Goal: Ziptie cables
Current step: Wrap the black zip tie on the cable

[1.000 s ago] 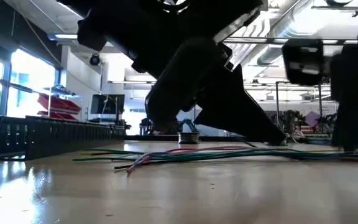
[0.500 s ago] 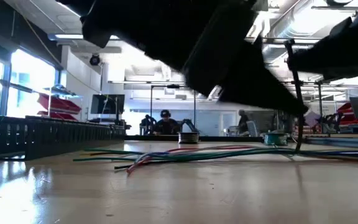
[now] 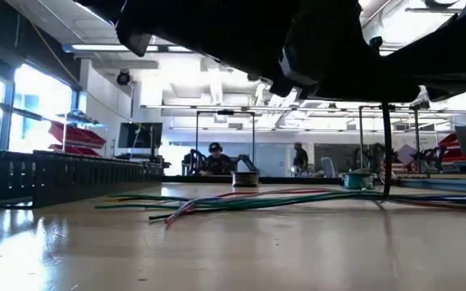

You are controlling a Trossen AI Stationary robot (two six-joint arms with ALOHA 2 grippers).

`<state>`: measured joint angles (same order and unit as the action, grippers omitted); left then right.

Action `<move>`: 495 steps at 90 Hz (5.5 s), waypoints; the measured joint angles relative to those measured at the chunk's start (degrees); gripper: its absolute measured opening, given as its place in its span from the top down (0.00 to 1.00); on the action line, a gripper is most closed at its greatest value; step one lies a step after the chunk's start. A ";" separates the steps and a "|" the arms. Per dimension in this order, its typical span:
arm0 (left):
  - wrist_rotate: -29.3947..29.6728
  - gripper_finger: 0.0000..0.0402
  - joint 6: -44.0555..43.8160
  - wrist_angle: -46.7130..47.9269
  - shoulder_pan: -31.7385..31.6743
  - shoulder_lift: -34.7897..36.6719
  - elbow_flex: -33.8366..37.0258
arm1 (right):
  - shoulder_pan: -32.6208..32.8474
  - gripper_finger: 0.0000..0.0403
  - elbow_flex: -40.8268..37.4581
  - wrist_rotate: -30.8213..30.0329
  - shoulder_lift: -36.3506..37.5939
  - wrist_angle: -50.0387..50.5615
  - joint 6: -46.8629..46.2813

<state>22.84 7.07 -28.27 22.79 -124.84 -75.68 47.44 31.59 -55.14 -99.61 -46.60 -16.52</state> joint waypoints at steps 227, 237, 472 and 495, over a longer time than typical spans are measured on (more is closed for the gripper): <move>-13.12 1.00 -13.42 12.13 -2.12 0.00 -5.51 | -34.91 0.38 -19.59 51.66 4.09 -4.09 -5.99; -13.06 1.00 -12.97 12.13 -2.12 0.00 -5.51 | -33.31 0.46 -19.62 47.90 4.07 -3.99 -6.91; -25.23 1.00 -31.39 19.58 -7.02 2.60 -5.53 | -8.28 1.00 3.26 -7.18 0.00 22.69 34.54; -25.21 1.00 -31.27 19.53 -7.02 2.59 -5.53 | -8.00 1.00 3.26 -7.37 0.00 21.45 38.19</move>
<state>-2.37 -24.20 -8.75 15.77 -122.24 -81.21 39.44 34.85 -62.51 -99.61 -25.15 21.67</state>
